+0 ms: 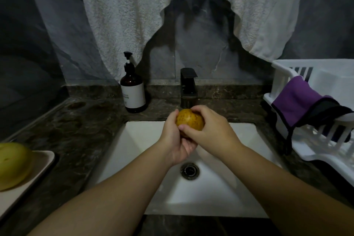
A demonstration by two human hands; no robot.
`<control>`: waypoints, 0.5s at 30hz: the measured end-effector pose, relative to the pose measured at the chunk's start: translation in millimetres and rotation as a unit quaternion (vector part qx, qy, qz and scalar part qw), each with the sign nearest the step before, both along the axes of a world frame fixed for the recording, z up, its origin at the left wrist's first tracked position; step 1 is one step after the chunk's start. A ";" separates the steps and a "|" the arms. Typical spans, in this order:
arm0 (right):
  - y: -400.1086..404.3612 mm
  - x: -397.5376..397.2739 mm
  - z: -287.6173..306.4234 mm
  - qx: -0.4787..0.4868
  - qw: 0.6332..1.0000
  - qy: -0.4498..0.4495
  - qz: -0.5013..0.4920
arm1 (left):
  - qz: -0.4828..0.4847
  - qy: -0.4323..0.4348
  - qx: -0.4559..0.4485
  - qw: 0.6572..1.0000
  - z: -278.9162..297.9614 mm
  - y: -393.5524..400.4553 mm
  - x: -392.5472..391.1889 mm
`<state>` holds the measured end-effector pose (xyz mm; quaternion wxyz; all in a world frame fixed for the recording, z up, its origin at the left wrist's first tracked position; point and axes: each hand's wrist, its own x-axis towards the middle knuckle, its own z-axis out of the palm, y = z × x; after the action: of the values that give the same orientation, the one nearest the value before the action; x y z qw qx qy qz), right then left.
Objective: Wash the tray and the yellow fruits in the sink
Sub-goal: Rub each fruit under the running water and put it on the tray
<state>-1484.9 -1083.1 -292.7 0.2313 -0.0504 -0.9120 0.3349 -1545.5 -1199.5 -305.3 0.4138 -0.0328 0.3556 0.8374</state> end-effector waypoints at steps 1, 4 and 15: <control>0.0 -0.6 -0.6 0.006 1.000 0.003 0.006 | -0.001 -0.001 0.001 1.000 0.3 -0.7 0.3; 0.8 -3.5 -2.9 -0.004 1.000 -0.016 -0.002 | -0.002 0.000 -0.001 1.000 1.6 -1.6 1.7; 11.7 -8.6 -3.1 -0.274 0.956 -0.101 0.015 | -0.033 0.115 -0.123 0.985 4.2 -1.8 5.0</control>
<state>-1493.6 -1071.4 -295.9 0.1102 -0.1314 -0.8042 0.5691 -1540.5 -1201.3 -301.2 0.3905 0.0245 0.5022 0.7711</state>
